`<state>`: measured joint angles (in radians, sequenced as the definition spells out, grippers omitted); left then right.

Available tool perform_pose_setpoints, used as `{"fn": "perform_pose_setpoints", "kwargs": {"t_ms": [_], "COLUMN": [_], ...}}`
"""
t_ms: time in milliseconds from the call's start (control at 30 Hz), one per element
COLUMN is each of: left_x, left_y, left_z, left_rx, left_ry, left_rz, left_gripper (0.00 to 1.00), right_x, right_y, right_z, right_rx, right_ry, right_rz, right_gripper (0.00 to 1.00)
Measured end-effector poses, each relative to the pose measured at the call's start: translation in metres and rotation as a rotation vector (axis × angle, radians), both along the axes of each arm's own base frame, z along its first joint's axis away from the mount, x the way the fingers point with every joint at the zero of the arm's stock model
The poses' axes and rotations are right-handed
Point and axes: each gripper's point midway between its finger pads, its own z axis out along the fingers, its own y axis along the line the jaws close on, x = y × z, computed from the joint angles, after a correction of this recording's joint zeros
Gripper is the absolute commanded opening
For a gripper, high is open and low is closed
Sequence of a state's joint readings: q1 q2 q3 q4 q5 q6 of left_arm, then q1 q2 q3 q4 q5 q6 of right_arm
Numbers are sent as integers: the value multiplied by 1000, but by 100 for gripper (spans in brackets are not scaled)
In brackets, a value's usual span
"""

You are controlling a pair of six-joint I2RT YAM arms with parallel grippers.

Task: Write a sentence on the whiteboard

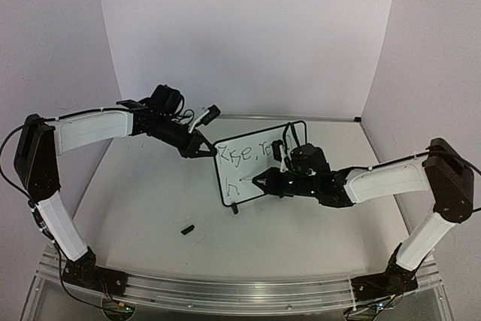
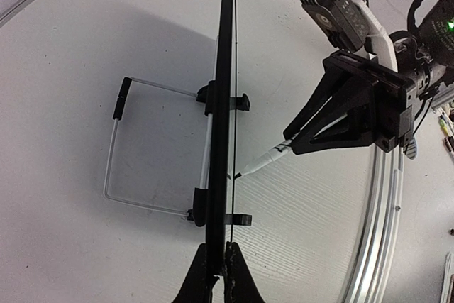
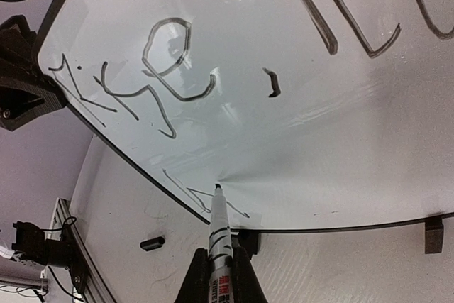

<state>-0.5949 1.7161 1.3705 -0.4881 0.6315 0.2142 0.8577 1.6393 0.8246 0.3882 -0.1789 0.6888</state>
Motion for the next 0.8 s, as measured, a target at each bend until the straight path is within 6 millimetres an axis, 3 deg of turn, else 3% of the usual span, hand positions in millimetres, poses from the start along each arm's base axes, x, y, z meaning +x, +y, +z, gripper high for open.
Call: {"fn": "perform_pose_setpoints", "kwargs": {"t_ms": [800], "left_x": [0], "left_y": [0], "left_z": [0], "left_rx": [2], "left_ry": [0], "left_rz": [3], "left_gripper": [0], "right_x": [-4], "right_y": [-6], "right_z": [-34], "right_rx": [-76], "right_ry": [91], "right_rz": [-25], "right_gripper": [0]}}
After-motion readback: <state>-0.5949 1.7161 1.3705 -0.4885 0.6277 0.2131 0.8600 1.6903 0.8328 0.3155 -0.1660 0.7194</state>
